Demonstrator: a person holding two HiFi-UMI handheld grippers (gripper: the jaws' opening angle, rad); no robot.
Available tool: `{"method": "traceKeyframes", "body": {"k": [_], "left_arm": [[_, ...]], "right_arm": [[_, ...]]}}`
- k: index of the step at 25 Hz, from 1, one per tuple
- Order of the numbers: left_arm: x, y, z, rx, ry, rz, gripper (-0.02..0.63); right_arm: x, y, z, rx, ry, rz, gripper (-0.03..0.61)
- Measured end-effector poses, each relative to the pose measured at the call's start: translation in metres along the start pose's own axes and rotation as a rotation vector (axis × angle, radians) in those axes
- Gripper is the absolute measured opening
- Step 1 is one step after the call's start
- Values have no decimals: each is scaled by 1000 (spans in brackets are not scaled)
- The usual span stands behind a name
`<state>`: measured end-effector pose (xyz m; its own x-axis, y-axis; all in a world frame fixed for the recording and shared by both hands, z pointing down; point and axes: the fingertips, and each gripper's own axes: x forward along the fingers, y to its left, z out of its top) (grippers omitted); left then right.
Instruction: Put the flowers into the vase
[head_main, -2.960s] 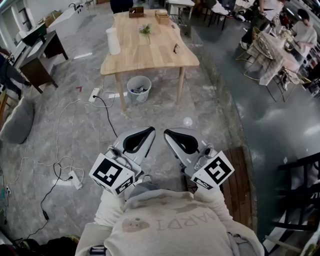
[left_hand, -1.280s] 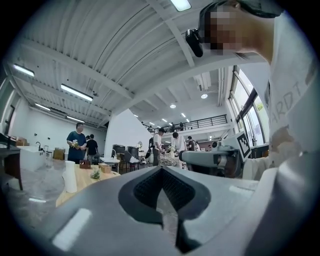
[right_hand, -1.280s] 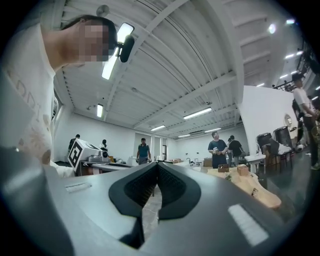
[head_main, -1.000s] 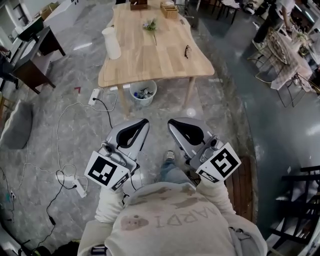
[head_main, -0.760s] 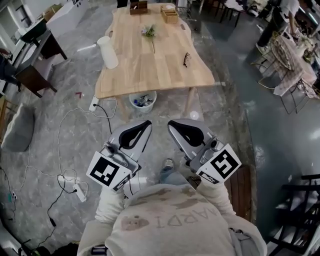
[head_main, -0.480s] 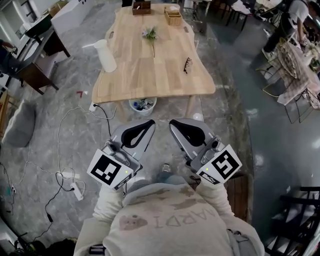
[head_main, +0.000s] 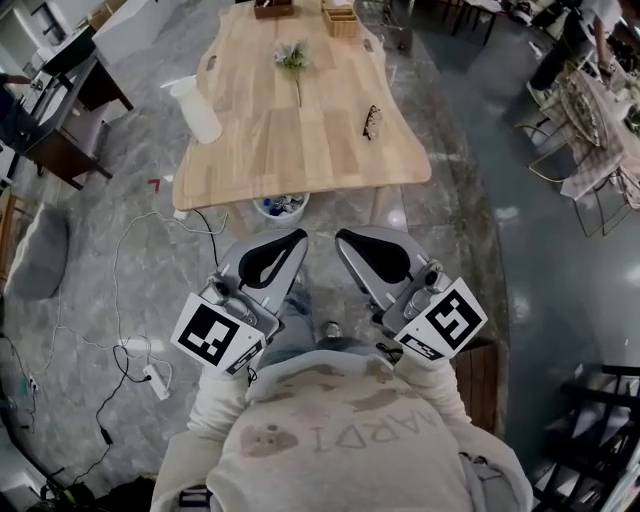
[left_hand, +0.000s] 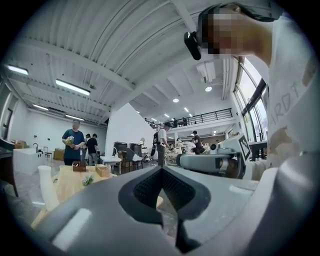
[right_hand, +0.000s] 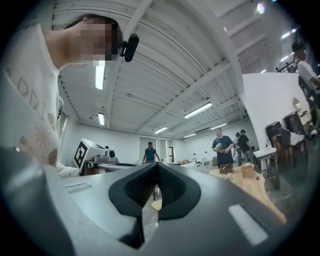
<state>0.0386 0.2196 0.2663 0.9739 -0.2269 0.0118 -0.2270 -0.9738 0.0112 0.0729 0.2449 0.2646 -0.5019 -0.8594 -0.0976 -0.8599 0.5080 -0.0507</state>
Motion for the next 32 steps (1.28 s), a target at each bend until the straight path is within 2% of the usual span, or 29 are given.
{"method": "traceKeyframes", "body": {"k": [7,14,19,32], "left_arm": [[36,33,-2,-26,-27,-53,0],[62,97,-8,-14,2,-41,0],[72,151,-4,-23,-9,-25,0],[100,258,1,-19,-32,-76,0]], "right_arm": [[16,-41,-2,-9,22,-66,25],[79,-83,-7,1,31,-30,25],[130,-108,-10,-10,43,-6,25],[223,-171,-18,-8,69,-59,25]]}}
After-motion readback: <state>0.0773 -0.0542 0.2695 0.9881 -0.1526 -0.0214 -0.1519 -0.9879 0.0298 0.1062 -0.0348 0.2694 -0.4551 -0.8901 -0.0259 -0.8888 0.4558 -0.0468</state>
